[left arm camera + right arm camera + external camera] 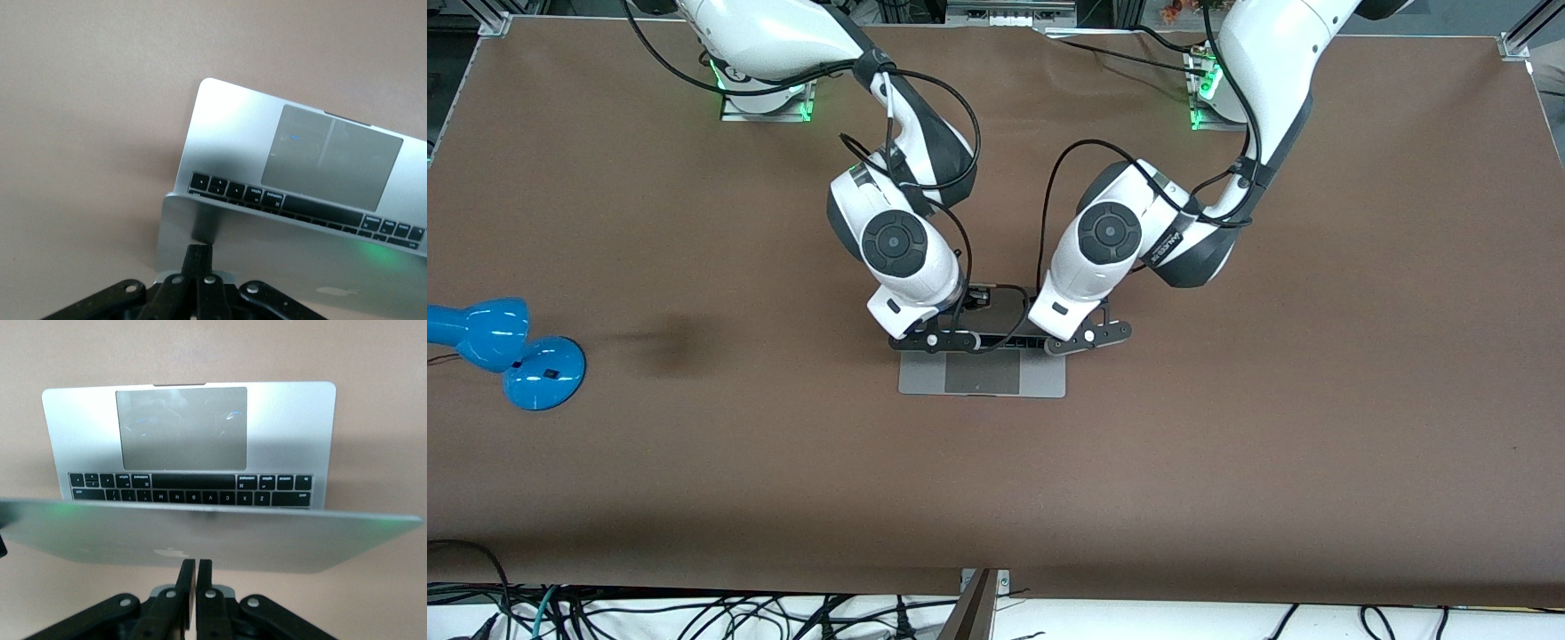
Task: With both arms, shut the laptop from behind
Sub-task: 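Push the screen down toward the keyboard with both grippers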
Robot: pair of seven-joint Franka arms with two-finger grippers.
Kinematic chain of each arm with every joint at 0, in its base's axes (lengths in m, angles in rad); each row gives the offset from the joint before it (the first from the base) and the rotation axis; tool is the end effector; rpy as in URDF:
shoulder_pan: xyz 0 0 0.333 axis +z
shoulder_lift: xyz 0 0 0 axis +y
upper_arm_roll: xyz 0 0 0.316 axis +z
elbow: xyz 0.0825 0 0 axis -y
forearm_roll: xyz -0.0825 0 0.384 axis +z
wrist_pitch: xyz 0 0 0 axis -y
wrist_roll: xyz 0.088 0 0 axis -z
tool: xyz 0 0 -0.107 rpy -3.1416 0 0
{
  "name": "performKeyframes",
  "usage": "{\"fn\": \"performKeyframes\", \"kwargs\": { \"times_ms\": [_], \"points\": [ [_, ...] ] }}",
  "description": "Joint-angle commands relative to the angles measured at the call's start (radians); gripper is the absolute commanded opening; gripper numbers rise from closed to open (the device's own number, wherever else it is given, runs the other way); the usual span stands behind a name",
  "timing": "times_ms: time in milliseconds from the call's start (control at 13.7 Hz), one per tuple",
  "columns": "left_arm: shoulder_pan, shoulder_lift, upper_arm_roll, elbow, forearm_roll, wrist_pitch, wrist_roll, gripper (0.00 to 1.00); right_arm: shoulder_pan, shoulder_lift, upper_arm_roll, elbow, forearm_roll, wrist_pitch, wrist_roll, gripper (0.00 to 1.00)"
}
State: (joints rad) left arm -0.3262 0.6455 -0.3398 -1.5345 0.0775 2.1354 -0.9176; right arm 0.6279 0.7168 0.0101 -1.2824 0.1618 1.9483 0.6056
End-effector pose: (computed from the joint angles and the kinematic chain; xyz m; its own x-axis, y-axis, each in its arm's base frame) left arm 0.5767 -0.4016 0.2928 0.9579 0.2633 -0.1140 0.2727 -0.9591 0.0756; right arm 0.5860 0.4457 0.3221 0.9908 -0.0269 -0.1329 -0.0397 -0.9948 -0.0942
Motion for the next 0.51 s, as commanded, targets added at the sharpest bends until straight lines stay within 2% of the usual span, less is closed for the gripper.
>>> {"fn": "performKeyframes", "kwargs": {
  "times_ms": [0, 438],
  "points": [
    [-0.014, 0.057, 0.015, 0.076, 0.028, -0.02, -0.006, 0.0, -0.002, 0.013, -0.004, 0.009, -0.01, 0.017, -0.026, 0.08],
    [-0.019, 0.088, 0.022, 0.093, 0.056, -0.019, -0.007, 0.0, -0.008, 0.053, -0.007, 0.009, -0.008, 0.081, -0.052, 0.08]
  ]
}}
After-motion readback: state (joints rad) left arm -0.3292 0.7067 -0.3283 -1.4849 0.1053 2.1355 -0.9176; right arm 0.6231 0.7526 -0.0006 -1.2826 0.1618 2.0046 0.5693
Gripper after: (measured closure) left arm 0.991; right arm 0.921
